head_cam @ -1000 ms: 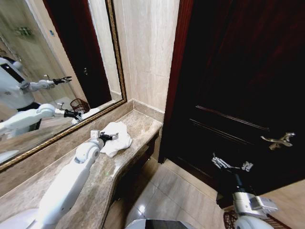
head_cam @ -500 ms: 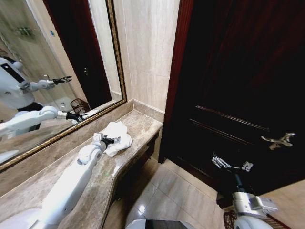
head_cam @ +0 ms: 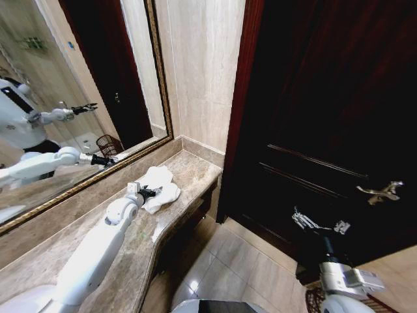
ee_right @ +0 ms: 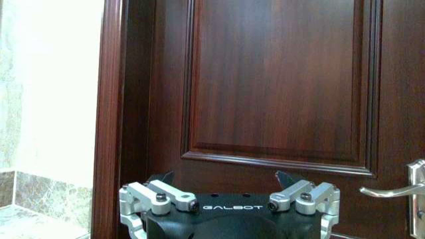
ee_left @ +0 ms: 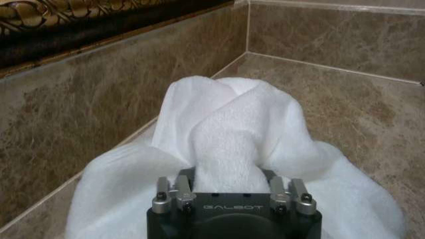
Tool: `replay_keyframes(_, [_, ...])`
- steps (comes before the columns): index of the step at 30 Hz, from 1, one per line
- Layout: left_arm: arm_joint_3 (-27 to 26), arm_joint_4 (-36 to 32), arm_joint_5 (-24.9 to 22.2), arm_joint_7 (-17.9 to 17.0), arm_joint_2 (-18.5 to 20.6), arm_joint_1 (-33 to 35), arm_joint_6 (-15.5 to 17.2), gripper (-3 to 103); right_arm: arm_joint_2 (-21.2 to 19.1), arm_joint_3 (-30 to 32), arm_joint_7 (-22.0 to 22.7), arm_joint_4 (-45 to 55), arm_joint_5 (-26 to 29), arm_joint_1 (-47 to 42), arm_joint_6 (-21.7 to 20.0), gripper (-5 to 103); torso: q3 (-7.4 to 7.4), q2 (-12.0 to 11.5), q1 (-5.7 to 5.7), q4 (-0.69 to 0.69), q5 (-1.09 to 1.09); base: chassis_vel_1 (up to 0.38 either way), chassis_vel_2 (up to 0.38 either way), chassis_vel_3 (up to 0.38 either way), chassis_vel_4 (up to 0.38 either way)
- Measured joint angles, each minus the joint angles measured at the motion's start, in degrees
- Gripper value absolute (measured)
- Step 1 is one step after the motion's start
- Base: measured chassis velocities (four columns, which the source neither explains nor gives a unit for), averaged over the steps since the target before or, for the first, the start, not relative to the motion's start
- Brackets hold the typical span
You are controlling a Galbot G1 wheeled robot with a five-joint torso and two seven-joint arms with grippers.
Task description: Discard the used towel into the hamper.
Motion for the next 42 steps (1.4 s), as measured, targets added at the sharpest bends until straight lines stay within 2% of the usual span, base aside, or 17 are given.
replay_keyframes(1, [0.00,0.00,0.00,0.00,0.00,0.00,0.00,59,0.00,0.00,0.00,0.00,0.00,0.00,0.00,100,0.00,0.00,0.00,0.00,0.00,0.000,0.000,0.000,0.000])
replay_keyframes(4, [-0.38,-0.01,-0.01,0.42,0.14,0.14,-0.08,43,0.03,-0.02,0.00,0.16,-0.04,-0.03,-0.01,100,0.00,0.00,0.00,0.00,0.00,0.000,0.000,0.000,0.000])
replay_keyframes(5, [-0.38,-0.01,-0.01,0.42,0.14,0.14,-0.08,43,0.03,-0.02,0.00,0.16,-0.04,-0.03,-0.01,100,0.00,0.00,0.00,0.00,0.00,0.000,0.000,0.000,0.000])
replay_keyframes(7, [-0.67,-0.08,-0.03,0.74,0.16,0.28,-0.08,32,0.02,-0.04,0.00,0.21,-0.07,-0.03,-0.02,100,0.00,0.00,0.00,0.00,0.00,0.000,0.000,0.000,0.000])
replay_keyframes(9, [-0.79,-0.14,-0.04,0.91,0.16,0.40,-0.08,32,0.02,-0.05,0.00,0.24,-0.10,-0.03,-0.04,100,0.00,0.00,0.00,0.00,0.00,0.000,0.000,0.000,0.000])
replay_keyframes(12, [-1.12,-0.26,-0.05,1.23,0.15,0.80,-0.11,17,0.03,-0.12,0.00,0.33,-0.15,-0.07,-0.09,100,0.00,0.00,0.00,0.00,0.00,0.000,0.000,0.000,0.000])
replay_keyframes(13, [-1.12,-0.26,-0.05,1.23,0.15,0.80,-0.11,17,0.03,-0.12,0.00,0.33,-0.15,-0.07,-0.09,100,0.00,0.00,0.00,0.00,0.00,0.000,0.000,0.000,0.000])
replay_keyframes(16, [-1.43,-0.68,-0.06,1.25,0.10,1.41,-0.83,8,0.04,-0.22,0.33,0.62,-0.09,-0.28,-0.16,100,0.00,0.00,0.00,0.00,0.00,0.000,0.000,0.000,0.000])
replay_keyframes(21, [-1.99,-1.62,-0.08,1.07,-0.09,2.15,-2.33,7,-0.05,-0.22,0.63,0.83,-0.05,-0.32,-0.30,100,0.01,0.00,0.00,0.00,-0.01,0.000,0.000,0.000,0.000])
replay_keyframes(23, [-2.91,-3.02,-0.06,1.29,-0.34,3.80,-8.93,7,-0.14,-0.40,1.07,1.14,0.08,-0.24,-0.80,100,0.01,0.00,0.00,0.00,-0.01,0.000,0.000,0.000,0.000])
replay_keyframes(24, [-2.91,-3.02,-0.06,1.29,-0.34,3.80,-8.93,7,-0.14,-0.40,1.07,1.14,0.08,-0.24,-0.80,100,0.01,0.00,0.00,0.00,-0.01,0.000,0.000,0.000,0.000])
replay_keyframes(26, [-4.18,-5.85,0.62,1.28,-0.78,6.01,-14.92,7,-0.27,-0.73,1.53,1.58,0.53,-0.09,-1.68,100,0.01,0.00,0.00,0.01,-0.01,0.000,0.000,0.000,0.000])
replay_keyframes(29, [-4.89,-7.57,1.19,0.96,-0.98,7.16,-16.40,7,-0.36,-0.82,1.58,1.72,0.59,-0.05,-1.94,100,0.01,0.00,0.00,0.00,0.00,0.000,0.000,0.000,0.000])
replay_keyframes(32, [-7.48,-13.81,3.64,0.43,-2.03,11.57,-19.00,7,-0.39,-0.99,1.58,1.82,0.58,0.06,-2.09,100,0.00,0.00,0.00,0.01,0.01,0.000,0.000,0.000,0.000])
replay_keyframes(37, [-8.97,-19.30,4.65,-0.33,-3.55,15.61,-19.54,7,-0.19,-1.02,1.54,1.85,0.57,-0.13,-1.94,100,0.00,0.00,0.00,0.01,0.00,0.000,0.000,0.000,0.000])
replay_keyframes(42, [-11.66,-27.07,7.64,-0.40,-6.83,21.28,-20.41,7,-0.19,-0.67,1.53,2.11,0.84,-0.69,-1.57,100,0.00,0.01,0.00,0.01,0.00,0.000,0.000,0.000,0.000])
